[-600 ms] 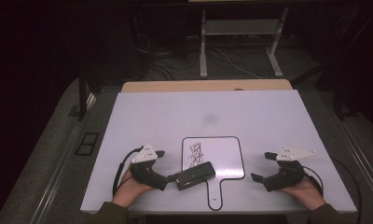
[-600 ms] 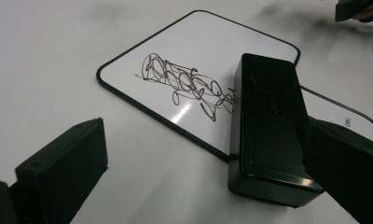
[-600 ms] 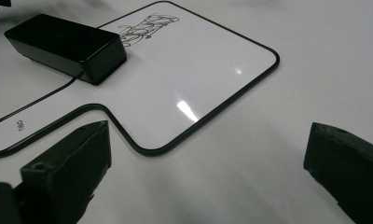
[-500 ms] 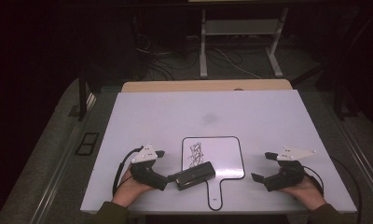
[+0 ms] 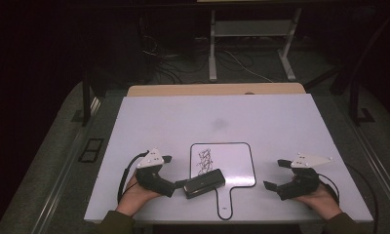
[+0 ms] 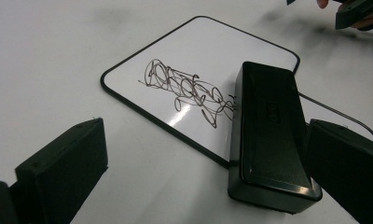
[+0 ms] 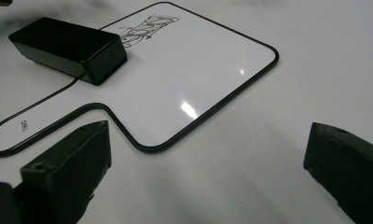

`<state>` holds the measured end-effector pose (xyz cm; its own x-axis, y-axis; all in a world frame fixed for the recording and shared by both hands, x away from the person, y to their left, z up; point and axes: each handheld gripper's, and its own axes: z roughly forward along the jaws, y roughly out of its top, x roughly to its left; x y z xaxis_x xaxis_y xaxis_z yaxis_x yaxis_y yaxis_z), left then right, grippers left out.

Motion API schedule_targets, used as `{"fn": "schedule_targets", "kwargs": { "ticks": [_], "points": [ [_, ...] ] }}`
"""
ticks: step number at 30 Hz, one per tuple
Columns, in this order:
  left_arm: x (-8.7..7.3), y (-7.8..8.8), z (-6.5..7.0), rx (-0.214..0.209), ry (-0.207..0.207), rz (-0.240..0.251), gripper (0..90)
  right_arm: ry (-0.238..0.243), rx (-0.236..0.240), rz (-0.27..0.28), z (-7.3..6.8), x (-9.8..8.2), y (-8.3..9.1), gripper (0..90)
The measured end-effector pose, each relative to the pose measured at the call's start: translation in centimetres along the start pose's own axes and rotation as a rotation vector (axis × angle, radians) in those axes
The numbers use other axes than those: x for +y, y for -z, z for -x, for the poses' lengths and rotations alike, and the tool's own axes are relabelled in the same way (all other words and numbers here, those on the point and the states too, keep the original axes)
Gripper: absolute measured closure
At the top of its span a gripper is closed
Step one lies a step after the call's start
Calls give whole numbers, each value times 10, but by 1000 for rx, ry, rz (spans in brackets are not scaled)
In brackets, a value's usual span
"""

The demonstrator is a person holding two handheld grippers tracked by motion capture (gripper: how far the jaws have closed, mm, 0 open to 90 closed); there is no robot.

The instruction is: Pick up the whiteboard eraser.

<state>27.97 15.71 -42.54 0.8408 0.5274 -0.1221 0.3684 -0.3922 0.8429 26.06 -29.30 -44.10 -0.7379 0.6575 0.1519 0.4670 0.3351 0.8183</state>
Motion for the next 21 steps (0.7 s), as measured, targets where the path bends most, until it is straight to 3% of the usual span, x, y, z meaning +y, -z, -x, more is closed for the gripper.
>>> {"fn": "schedule_targets", "kwargs": {
  "ticks": [9, 21],
  "points": [
    [8, -2, 3, -8, -2, -16, 0, -21, -2, 21, 1, 1, 3, 0],
    [16, -9, 4, -23, 22, 7, 0, -24, -1, 25, 2, 1, 3, 0]
  ]
}}
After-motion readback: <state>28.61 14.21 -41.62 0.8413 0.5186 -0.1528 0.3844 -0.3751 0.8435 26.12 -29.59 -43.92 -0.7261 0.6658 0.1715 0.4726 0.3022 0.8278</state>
